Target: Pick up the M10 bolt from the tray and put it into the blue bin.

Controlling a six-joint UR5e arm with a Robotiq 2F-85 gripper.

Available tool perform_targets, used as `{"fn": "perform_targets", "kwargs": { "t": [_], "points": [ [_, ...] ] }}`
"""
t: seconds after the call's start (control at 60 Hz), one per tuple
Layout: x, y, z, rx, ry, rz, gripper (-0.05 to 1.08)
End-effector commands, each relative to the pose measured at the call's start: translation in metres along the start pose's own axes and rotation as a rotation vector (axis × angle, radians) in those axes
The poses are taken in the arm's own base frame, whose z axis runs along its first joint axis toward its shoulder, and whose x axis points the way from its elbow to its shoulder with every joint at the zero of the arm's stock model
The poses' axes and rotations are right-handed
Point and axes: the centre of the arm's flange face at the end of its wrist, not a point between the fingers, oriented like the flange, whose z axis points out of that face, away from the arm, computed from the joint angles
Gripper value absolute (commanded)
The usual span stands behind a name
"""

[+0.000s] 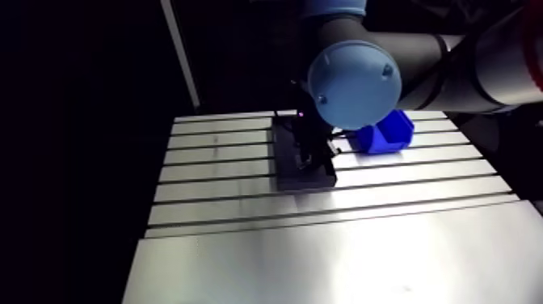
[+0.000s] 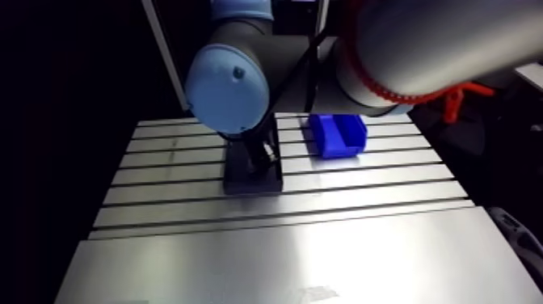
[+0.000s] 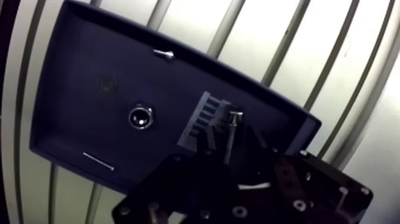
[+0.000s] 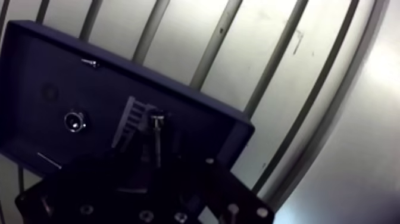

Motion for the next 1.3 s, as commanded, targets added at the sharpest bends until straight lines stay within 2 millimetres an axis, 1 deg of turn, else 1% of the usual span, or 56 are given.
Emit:
{"fn": "perform_targets", "kwargs": {
  "t": [0.017,0.167,0.233,0.433,0.45,0.55,1.083,1.3],
  "points": [
    [-0.0003,-0.0006,0.0002,0.0,0.0,-0.001,0.62],
    [-0.0003,-0.0006,0.0004,0.0,-0.001,-0.001,0.63],
    [-0.0003,-0.0006,0.0004,0.0,-0.001,-0.001,0.67],
    [-0.0003,-0.0006,0.0004,0.0,-0.001,-0.001,0.69],
    [-0.0003,-0.0006,0.0004,0.0,-0.001,-0.001,0.71],
    [-0.0002,-0.0006,0.0004,-0.001,0.001,-0.001,0.73],
    [-0.0005,-0.0001,0.001,-0.002,0.0,-0.001,0.74],
    [-0.0005,-0.0001,0.0018,-0.003,-0.001,-0.001,0.77]
  ]
}}
